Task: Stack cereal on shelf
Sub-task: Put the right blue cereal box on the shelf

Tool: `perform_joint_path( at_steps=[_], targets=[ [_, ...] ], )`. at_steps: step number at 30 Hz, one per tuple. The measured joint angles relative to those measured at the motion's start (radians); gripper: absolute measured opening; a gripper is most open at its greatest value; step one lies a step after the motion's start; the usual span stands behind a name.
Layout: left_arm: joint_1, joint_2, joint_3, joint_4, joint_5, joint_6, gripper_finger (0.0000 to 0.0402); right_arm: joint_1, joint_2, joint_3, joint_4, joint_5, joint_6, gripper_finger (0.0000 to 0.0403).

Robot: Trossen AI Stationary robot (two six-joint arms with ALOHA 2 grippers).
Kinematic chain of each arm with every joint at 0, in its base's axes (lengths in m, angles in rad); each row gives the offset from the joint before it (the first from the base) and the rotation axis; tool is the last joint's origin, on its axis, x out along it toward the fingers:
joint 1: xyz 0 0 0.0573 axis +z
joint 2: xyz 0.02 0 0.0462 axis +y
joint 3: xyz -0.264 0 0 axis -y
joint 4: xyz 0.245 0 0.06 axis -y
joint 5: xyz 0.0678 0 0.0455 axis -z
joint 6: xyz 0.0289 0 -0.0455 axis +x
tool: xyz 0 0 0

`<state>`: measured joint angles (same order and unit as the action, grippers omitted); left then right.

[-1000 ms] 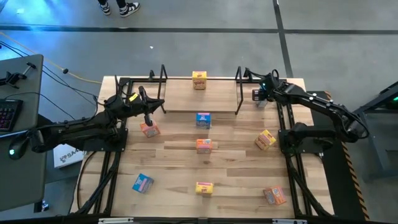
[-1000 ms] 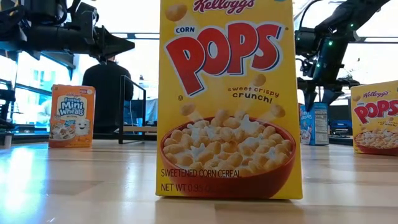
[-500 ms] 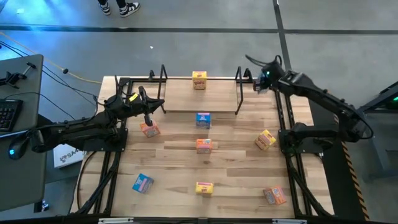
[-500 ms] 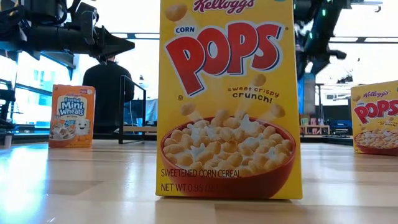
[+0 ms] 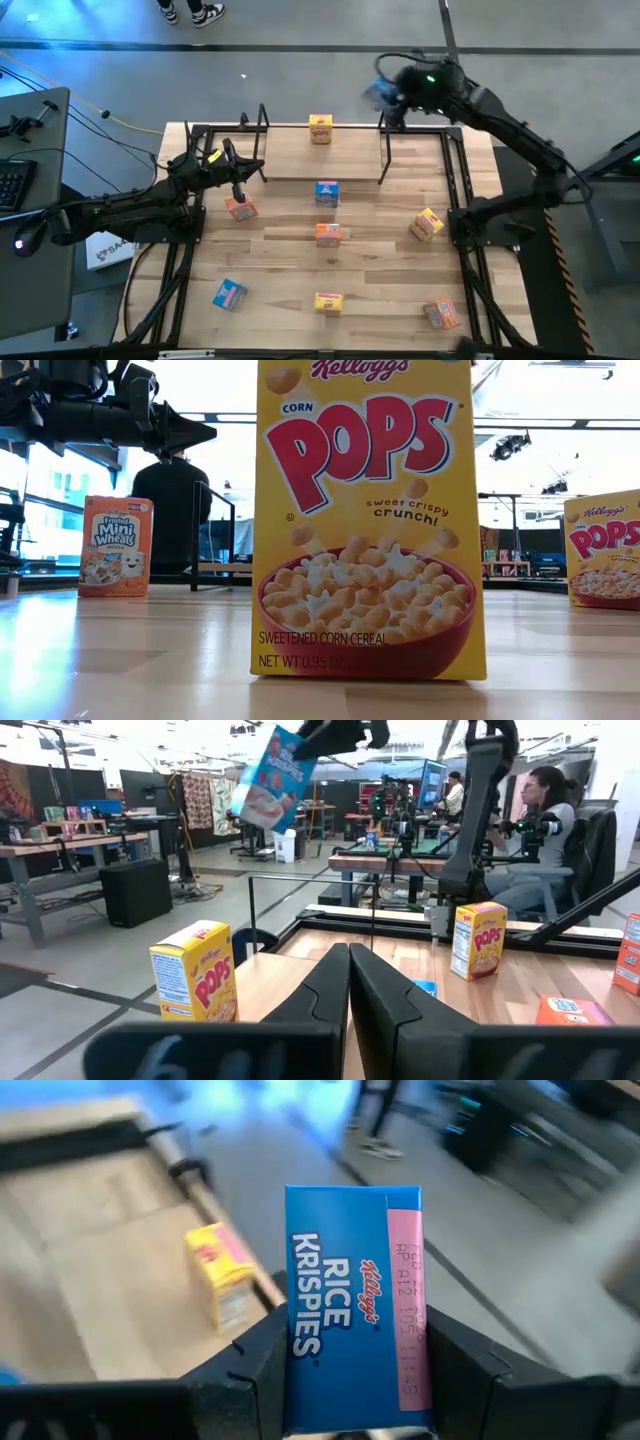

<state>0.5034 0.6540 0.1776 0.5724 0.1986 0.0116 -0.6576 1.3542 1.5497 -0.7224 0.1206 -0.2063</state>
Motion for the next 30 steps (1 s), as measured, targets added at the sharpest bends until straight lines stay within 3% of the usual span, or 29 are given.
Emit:
perform_joint_path(
  at_steps=[5, 13, 30],
  targets=[
    [0.000, 0.000, 0.000, 0.000, 0.000, 0.000, 0.0005, -0.031, 0.215, 0.166, -0.123, -0.164, -0.234, 0.0162],
    [0.000, 0.000, 0.000, 0.000, 0.000, 0.000, 0.0005, -0.088, 0.496, 0.313, -0.284, -0.251, -0.375, 0.0162],
    [0.000, 0.000, 0.000, 0.000, 0.000, 0.000, 0.0005, -0.096, 0.641, 0.316, -0.255, -0.339, -0.473, 0.0162]
  ],
)
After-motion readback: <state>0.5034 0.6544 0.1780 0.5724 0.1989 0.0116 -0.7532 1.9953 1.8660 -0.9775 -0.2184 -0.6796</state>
